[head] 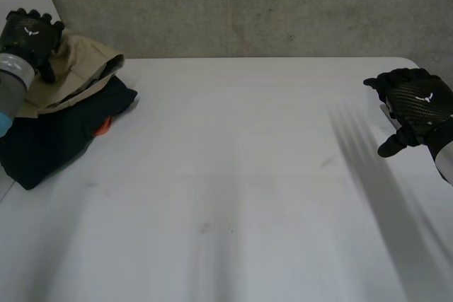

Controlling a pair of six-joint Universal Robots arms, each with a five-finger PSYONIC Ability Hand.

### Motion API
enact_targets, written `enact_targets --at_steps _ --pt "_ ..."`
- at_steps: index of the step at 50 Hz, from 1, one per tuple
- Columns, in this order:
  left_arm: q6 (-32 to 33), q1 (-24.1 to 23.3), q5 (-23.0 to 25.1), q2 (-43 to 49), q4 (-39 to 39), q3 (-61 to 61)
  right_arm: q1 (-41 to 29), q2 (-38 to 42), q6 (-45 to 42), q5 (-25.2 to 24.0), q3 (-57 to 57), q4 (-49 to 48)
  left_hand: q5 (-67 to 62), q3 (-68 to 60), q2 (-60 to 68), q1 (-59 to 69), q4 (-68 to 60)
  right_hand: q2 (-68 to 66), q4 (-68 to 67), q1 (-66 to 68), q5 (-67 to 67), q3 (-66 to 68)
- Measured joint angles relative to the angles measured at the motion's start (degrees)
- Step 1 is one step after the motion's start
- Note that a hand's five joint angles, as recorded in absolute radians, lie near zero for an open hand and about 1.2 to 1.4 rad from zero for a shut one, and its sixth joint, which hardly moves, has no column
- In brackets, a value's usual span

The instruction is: Fold the laundry.

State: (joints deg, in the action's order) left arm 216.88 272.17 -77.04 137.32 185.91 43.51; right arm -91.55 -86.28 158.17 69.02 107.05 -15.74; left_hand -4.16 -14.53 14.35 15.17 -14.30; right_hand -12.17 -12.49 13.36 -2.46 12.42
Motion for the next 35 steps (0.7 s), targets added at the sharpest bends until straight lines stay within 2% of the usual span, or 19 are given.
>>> enact_targets --at_steps 3,5,6,7,9,11,13,18,26,27,35 --pt "-0.12 0.81 0.81 2.79 -0.46 -2.74 0.1 0.06 -0.07 0.02 0.02 0.0 -1.86 -1.08 1.52 0.87 -1.33 0.0 0.0 0.0 0.0 0.0" --pt "-0.24 1.27 1.43 6.09 -0.75 -5.8 0.24 0.05 -0.13 0.05 0.08 0.01 -14.04 -14.05 14.41 15.38 -14.45 0.0 0.0 0.0 0.0 0.0" --pt "-0.26 1.29 1.49 6.57 -0.75 -6.25 0.25 0.05 -0.14 0.05 0.09 0.01 -14.59 -14.74 15.28 16.04 -15.13 0.0 0.0 0.0 0.0 0.0" --pt "-0.29 1.27 1.5 7.02 -0.74 -6.64 0.28 0.03 -0.15 0.07 0.11 0.01 -18.81 -20.76 21.04 21.47 -20.05 0.0 0.0 0.0 0.0 0.0" --pt "-0.51 0.81 1.15 7.62 -0.37 -7.25 0.31 0.02 -0.18 0.11 0.18 0.01 -39.3 -42.07 43.42 42.39 -42.72 0.0 0.0 0.0 0.0 0.0" --pt "-0.86 0.09 0.55 7.2 0.23 -7.07 0.32 0.02 -0.2 0.17 0.22 0.01 -42.08 -45.58 45.98 44.22 -45.47 0.0 0.0 0.0 0.0 0.0" --pt "-1.61 -1.0 -0.43 5.96 1.29 -6.28 0.34 0.01 -0.21 0.23 0.26 0.01 -52.33 -52.86 53.32 48.76 -53.86 0.0 0.0 0.0 0.0 0.0" --pt "-5.77 -4.85 -3.57 -0.03 5.18 -2.15 0.4 -0.02 -0.23 0.32 0.29 -0.02 -52.81 -53.29 53.67 48.83 -54.22 0.0 0.0 0.0 0.0 0.0" --pt "-19.22 -15.95 -5.76 -14.95 7.65 6.42 0.5 -0.13 -0.24 0.28 0.27 -0.08 -52.81 -53.65 53.98 49.14 -54.42 0.0 0.0 0.0 0.0 0.0" --pt "-21.65 -18.59 -5.83 -16.78 7.4 7.33 0.52 -0.17 -0.24 0.24 0.27 -0.08 -52.81 -53.71 53.99 49.36 -54.43 0.0 0.0 0.0 0.0 0.0" --pt "-28.87 -34.21 -6.54 -18.64 6.42 8.51 1.14 -0.48 -0.18 0.22 0.13 -0.08 -52.81 -53.89 54.05 49.39 -54.44 0.0 0.0 0.0 0.0 0.0"
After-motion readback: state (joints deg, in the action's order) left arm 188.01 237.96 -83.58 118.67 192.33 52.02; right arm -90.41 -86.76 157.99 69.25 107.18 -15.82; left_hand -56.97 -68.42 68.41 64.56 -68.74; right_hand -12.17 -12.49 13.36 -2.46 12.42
